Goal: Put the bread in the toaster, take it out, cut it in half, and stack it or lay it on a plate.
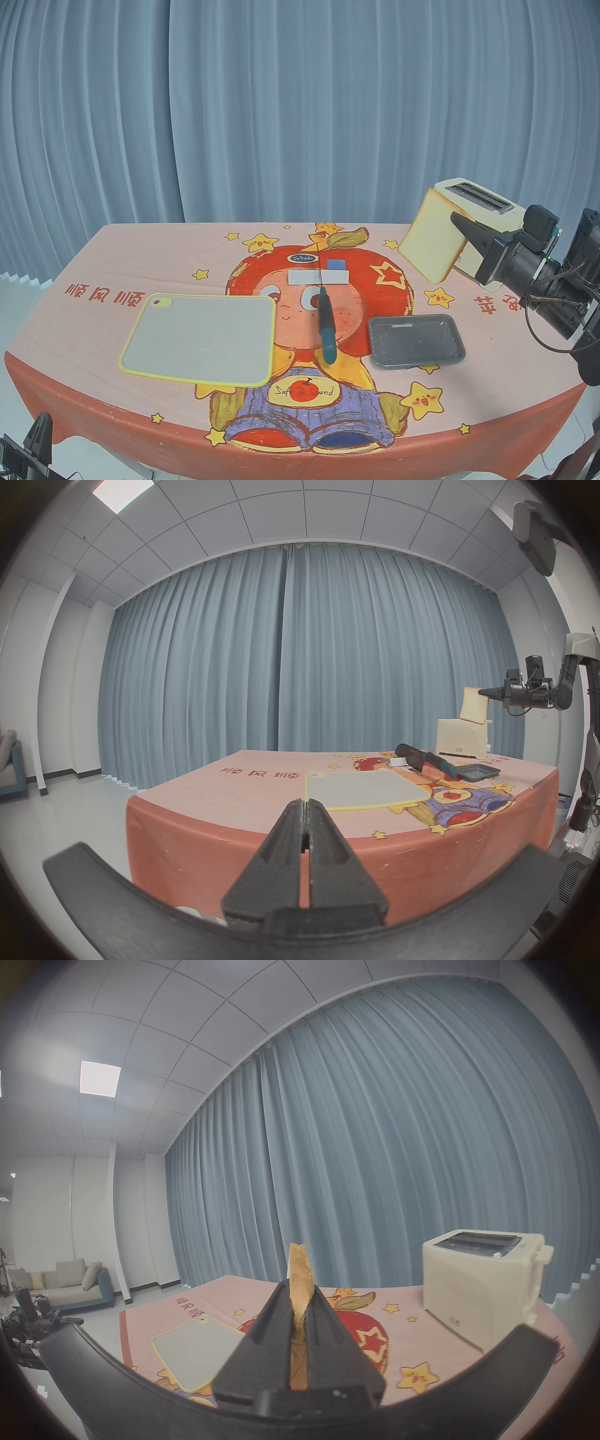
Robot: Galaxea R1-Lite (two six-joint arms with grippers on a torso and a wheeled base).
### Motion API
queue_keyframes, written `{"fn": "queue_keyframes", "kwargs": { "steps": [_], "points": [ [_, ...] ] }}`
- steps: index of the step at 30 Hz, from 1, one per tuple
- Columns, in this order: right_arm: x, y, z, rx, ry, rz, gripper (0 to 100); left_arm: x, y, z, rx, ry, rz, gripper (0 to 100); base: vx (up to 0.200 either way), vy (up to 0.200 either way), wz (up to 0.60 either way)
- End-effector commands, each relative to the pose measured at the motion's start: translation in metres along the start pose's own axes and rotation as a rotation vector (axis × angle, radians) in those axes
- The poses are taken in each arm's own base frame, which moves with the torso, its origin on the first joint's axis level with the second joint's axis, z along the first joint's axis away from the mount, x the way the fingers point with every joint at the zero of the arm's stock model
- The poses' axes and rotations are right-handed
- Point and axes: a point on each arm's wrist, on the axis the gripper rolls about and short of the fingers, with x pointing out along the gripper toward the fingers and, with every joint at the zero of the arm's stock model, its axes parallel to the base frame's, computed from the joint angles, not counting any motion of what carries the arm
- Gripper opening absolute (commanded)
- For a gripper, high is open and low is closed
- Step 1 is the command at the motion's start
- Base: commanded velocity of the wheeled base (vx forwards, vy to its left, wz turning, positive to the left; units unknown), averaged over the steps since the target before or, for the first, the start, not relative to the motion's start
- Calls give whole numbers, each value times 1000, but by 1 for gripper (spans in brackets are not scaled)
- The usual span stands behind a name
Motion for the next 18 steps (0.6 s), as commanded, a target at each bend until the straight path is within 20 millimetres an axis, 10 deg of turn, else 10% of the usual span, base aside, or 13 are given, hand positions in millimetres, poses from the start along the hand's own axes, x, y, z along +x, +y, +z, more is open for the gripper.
{"fn": "queue_keyframes", "kwargs": {
  "steps": [1, 9, 18],
  "points": [
    [0, 2, -1, 0, 3, 10, 0, 0, 0, -5, 0, 1, 1, 0, 0, 0, 0],
    [-2, 10, -5, -1, 21, 39, 0, 0, 0, -5, 3, 0, 1, 0, 0, 0, 0],
    [-2, 10, -8, -2, 31, 42, 0, 0, 0, -5, 3, 0, 1, 0, -200, 0, 0]
  ]
}}
